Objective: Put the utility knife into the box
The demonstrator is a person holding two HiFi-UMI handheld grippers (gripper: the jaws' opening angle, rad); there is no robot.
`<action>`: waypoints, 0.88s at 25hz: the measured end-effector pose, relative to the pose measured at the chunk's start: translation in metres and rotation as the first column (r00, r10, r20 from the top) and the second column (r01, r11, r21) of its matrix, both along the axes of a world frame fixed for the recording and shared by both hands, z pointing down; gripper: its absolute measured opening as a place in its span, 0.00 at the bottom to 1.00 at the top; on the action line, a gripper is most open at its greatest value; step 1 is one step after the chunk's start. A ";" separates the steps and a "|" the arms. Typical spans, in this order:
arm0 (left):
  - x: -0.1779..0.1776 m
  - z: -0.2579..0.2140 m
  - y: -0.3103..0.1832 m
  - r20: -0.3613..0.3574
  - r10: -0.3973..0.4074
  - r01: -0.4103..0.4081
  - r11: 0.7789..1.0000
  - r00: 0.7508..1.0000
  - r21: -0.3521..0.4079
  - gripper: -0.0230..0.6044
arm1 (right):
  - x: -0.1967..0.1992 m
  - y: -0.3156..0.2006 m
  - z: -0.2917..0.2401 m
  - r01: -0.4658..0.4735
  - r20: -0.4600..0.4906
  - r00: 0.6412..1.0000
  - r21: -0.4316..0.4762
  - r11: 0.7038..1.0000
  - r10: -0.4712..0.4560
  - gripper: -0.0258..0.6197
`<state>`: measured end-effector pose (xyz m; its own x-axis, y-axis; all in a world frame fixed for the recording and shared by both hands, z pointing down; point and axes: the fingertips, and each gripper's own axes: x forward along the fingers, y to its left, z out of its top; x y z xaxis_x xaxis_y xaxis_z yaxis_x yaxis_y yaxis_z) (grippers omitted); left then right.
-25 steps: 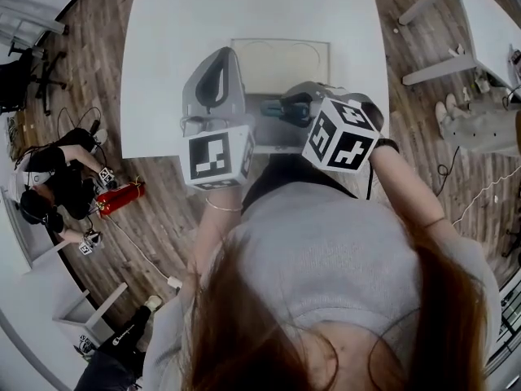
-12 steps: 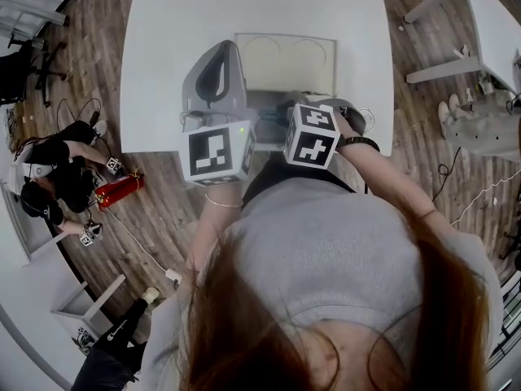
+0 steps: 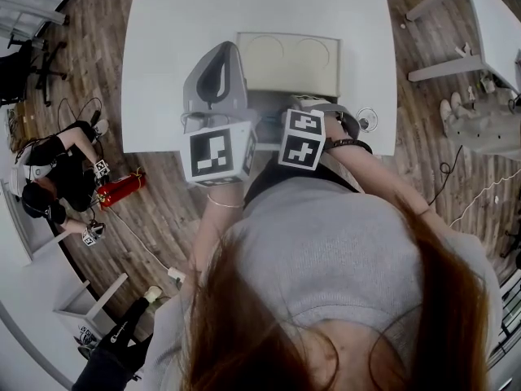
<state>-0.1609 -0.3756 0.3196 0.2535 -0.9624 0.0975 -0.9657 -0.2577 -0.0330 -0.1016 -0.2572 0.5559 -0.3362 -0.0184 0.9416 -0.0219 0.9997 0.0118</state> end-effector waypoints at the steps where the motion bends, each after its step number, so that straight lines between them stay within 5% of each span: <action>1: 0.000 0.000 0.000 -0.001 0.000 0.000 1.000 1.000 0.001 0.03 | 0.000 -0.001 0.002 0.000 -0.007 1.000 0.001 1.000 0.000 0.25; 22: -0.005 -0.001 0.000 -0.020 0.009 -0.009 1.000 1.000 -0.001 0.03 | -0.002 0.002 0.017 -0.011 -0.092 0.996 -0.057 0.998 0.006 0.25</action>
<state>-0.1655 -0.3756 0.3184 0.2640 -0.9600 0.0935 -0.9638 -0.2663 -0.0129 -0.1039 -0.2554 0.5727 -0.2480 0.0341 0.9682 -0.0320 0.9985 -0.0433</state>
